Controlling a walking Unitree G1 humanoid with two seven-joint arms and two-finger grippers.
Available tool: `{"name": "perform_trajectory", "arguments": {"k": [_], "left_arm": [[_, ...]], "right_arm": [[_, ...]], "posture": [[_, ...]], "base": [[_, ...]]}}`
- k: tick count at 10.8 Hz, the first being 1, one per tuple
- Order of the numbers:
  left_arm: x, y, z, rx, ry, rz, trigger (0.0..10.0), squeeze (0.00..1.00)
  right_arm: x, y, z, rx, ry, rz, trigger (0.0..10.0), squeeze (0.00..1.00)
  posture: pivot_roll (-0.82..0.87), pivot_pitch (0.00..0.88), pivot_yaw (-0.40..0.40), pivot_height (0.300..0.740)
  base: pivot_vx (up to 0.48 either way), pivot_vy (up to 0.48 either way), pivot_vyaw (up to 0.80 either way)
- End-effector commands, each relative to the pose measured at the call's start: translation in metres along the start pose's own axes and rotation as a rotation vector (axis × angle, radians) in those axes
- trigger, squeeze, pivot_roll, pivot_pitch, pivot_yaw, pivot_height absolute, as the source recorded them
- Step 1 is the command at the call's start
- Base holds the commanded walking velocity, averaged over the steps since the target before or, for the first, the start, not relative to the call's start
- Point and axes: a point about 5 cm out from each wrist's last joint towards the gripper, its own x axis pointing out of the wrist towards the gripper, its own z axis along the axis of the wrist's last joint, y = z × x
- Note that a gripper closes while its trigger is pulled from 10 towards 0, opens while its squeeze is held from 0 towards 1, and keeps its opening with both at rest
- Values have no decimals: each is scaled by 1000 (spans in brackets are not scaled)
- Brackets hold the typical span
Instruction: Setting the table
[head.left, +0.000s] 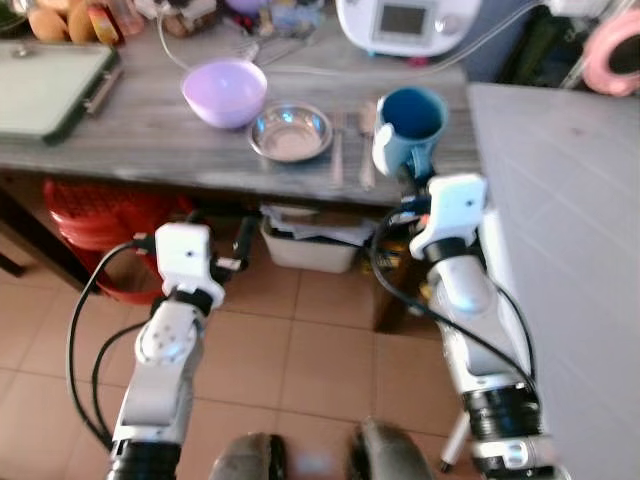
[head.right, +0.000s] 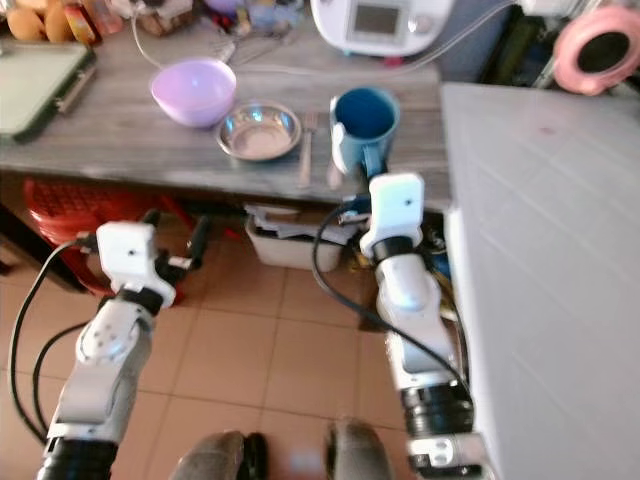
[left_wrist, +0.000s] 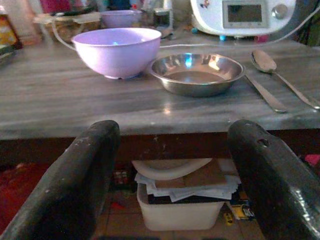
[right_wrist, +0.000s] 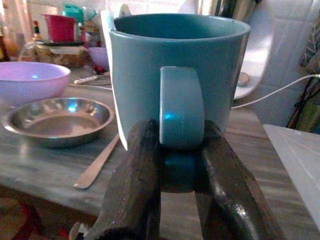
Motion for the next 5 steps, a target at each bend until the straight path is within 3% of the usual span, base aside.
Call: {"name": "perform_trajectory", "arguments": {"k": [1, 5], "left_arm": [[1, -6, 2, 1, -7, -15, 10000, 0], [2, -9, 4, -20, -16, -26, 10000, 0]], "right_arm": [[0, -7, 7, -8, -24, -17, 10000, 0], [7, -8, 14, -29, -54, -18, 10000, 0]], "posture": [[-68, 169, 12, 740], [-59, 176, 11, 740]], "base": [[480, 0, 0], [480, 0, 0]]}}
